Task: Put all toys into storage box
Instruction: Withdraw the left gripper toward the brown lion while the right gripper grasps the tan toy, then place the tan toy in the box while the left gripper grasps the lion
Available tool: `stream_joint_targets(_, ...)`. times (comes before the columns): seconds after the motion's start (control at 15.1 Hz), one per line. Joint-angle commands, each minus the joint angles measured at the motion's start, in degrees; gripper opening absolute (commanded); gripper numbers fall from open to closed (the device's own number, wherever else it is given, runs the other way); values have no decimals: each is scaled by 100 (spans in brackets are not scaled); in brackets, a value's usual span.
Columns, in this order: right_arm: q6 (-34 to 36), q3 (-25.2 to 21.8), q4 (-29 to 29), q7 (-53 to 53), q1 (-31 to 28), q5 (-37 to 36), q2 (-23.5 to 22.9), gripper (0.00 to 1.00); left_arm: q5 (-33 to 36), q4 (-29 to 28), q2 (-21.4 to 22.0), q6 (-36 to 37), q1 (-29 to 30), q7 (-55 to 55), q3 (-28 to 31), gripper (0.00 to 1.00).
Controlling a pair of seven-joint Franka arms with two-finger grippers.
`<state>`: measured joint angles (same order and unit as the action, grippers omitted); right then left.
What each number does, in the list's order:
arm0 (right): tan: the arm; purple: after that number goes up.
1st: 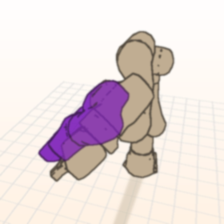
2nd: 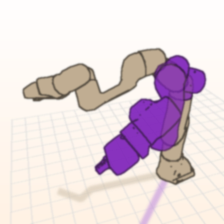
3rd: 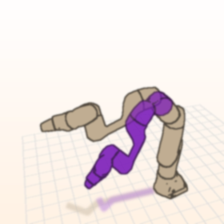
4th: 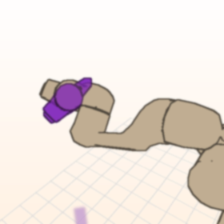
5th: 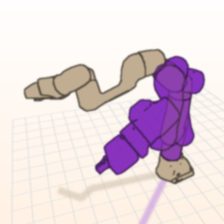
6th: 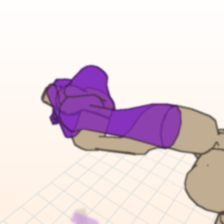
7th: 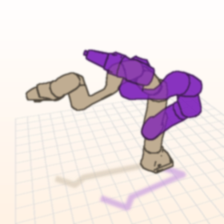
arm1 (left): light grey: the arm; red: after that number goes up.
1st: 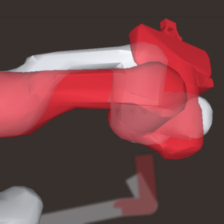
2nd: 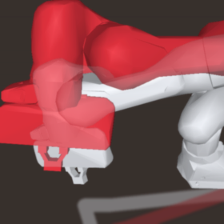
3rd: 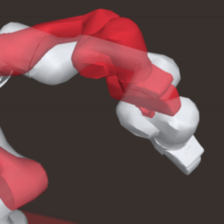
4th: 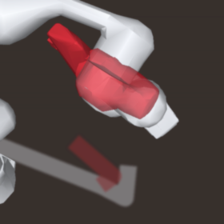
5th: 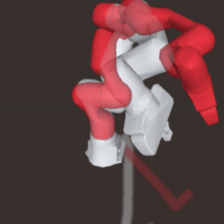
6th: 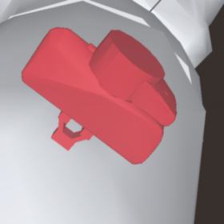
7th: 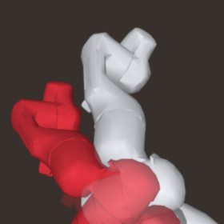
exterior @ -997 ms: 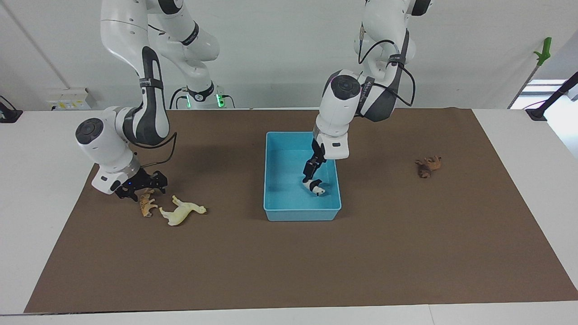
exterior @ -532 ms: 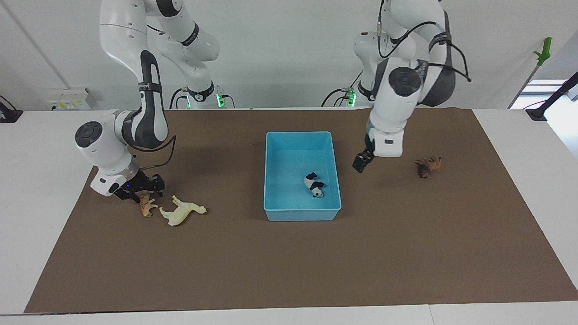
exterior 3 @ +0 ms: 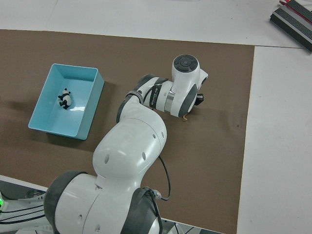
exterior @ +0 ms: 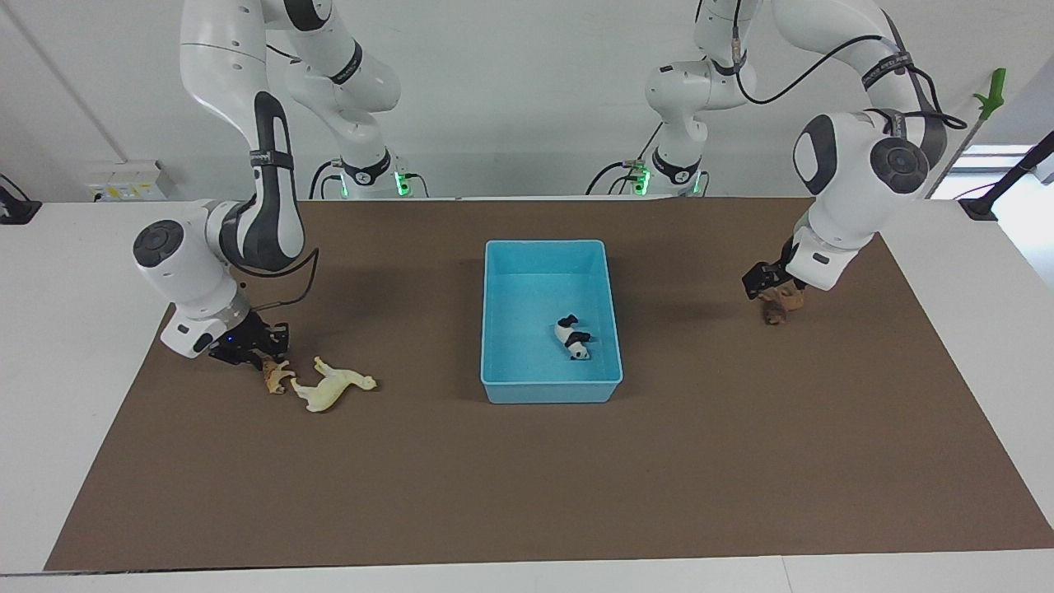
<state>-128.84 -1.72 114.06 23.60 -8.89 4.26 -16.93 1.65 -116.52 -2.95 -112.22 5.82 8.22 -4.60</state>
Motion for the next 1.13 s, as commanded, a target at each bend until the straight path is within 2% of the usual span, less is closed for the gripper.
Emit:
stream_joint_targets(0.0,1234,67,-804,-879,71,111,146,0,64,-635,383,-398,209,1467,-68,100)
stream_joint_targets(0.2,2562,93,-1630,-2661,701,111,339,0,257,-758,339,-616,340,1841,-50,100)
stream_joint_targets(0.33,2890,93,-1843,-3988,1281,111,514,0,283,-811,260,-862,498,2024,-50,100)
stream_joint_targets(0.47,2874,163,-1879,-5228,1975,198,691,0,301,-802,68,-1134,648,3022,-50,100)
stream_joint_targets(0.66,2664,172,-2011,-6716,2907,207,691,0,310,-1012,22,-1408,657,3115,-50,100)
stream_joint_targets(0.8,2444,163,-2020,-7568,3742,216,622,0,310,-1232,75,-1548,666,3115,-41,100)
stream_joint_targets(0.93,2076,172,-2046,-8168,4174,225,411,0,310,-1565,119,-1907,788,3098,-50,100)
stream_joint_targets(1.06,1637,163,-1671,-8266,4456,199,358,0,310,-1795,180,-2093,815,3071,-50,100)
